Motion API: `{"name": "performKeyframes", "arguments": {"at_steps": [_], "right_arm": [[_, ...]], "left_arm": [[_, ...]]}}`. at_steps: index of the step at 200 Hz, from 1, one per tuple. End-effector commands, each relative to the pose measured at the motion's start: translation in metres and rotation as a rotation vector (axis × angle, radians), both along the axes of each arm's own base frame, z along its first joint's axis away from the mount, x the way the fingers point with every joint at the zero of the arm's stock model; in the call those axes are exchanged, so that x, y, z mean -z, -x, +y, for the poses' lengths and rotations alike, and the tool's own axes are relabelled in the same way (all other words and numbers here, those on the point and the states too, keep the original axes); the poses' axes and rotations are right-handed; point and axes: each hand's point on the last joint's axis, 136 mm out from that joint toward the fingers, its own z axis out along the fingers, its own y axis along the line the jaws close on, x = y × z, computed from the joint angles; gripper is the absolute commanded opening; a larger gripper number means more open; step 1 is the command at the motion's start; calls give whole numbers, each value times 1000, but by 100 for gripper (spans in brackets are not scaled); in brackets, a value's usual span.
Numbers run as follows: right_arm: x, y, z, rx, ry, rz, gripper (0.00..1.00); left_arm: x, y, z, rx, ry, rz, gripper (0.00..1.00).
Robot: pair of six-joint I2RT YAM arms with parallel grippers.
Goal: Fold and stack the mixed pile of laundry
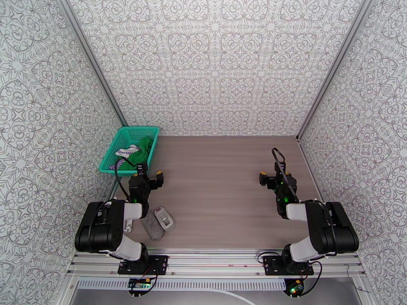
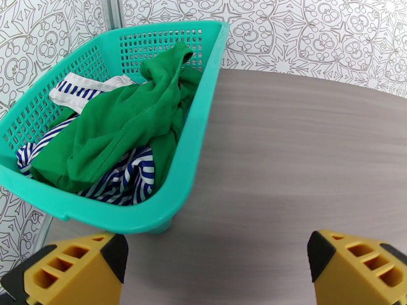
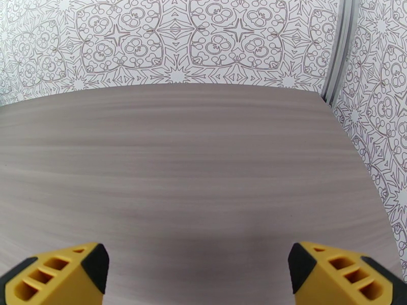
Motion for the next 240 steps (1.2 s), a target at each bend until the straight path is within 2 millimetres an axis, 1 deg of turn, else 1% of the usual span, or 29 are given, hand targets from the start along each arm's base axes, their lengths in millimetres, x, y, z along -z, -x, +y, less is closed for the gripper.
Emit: {"name": "performKeyframes", "arguments": {"at_steps": [1,41,64,75,87,96,113,117,122,126,144,155,159,165,170,177,184,185,187,191,193,195,199,206,207,213,214,229,240], "right_arm": [[-8,-4,0,-5,2,-21,99],[-9,-4,0,-6,0,-26,99],[-9,-4,-1,-3,1,-24,99],[-11,0,0,-7,7,-38,99],[-20,9,5,-36,11,-102,99],[-28,18,3,-18,20,-139,98],[-42,29,-1,38,34,-159,98],[-46,29,-3,55,29,-144,98],[-45,29,-4,66,21,-117,98],[-49,29,-4,72,14,-105,98],[-72,32,2,66,-35,-110,97],[-89,32,5,73,-84,-105,97],[-91,32,4,92,-114,-78,98],[-94,30,3,117,-171,-43,99],[-96,29,4,119,-200,-18,99],[-99,26,15,71,-240,27,99],[-102,21,34,-24,-276,74,99],[-100,20,40,-53,-288,92,99],[-101,19,43,-67,-294,97,98],[-102,15,57,-133,-332,125,94],[-102,14,60,-144,-341,132,94],[-102,11,67,-173,-365,151,90],[-104,10,76,-213,-388,170,87],[-103,4,100,-299,-418,224,80],[-103,4,100,-299,-418,224,80],[-105,2,120,-356,-407,255,78],[-105,2,120,-356,-407,255,78],[-111,1,162,-473,-355,298,76],[-110,0,187,-539,-334,345,68]], "left_arm": [[-5,-5,1,10,13,-12,99],[-5,-5,-1,16,8,-15,99],[-7,-4,-4,18,-8,-25,87],[-13,0,-7,10,-30,-55,85],[-27,12,-13,-14,-91,-105,88],[-39,22,-15,-47,-119,-112,90],[-56,34,-18,-64,-19,-73,88],[-62,37,-23,-46,-22,-82,87],[-68,39,-28,-41,-30,-92,88],[-73,41,-27,-58,-28,-98,89],[-83,42,-35,-28,15,-28,91],[-86,39,-35,-43,33,14,95],[-88,37,-36,-41,50,24,99],[-90,34,-39,-32,80,42,99],[-86,32,-41,-27,113,78,99],[-87,26,-42,-25,168,119,99],[-85,20,-42,-29,226,156,99],[-85,19,-42,-28,233,159,99],[-86,17,-42,-25,246,165,99],[-87,13,-43,-12,272,178,99],[-88,10,-43,-9,284,182,99],[-88,8,-43,-8,293,188,100],[-90,4,-43,-10,310,202,99],[-93,-4,-41,-15,331,230,100],[-94,-5,-40,-19,334,234,100],[-96,-11,-34,-44,349,263,99],[-97,-12,-33,-50,352,267,99],[-102,-23,-10,-131,388,339,92],[-107,-31,6,-174,406,369,86]]}}
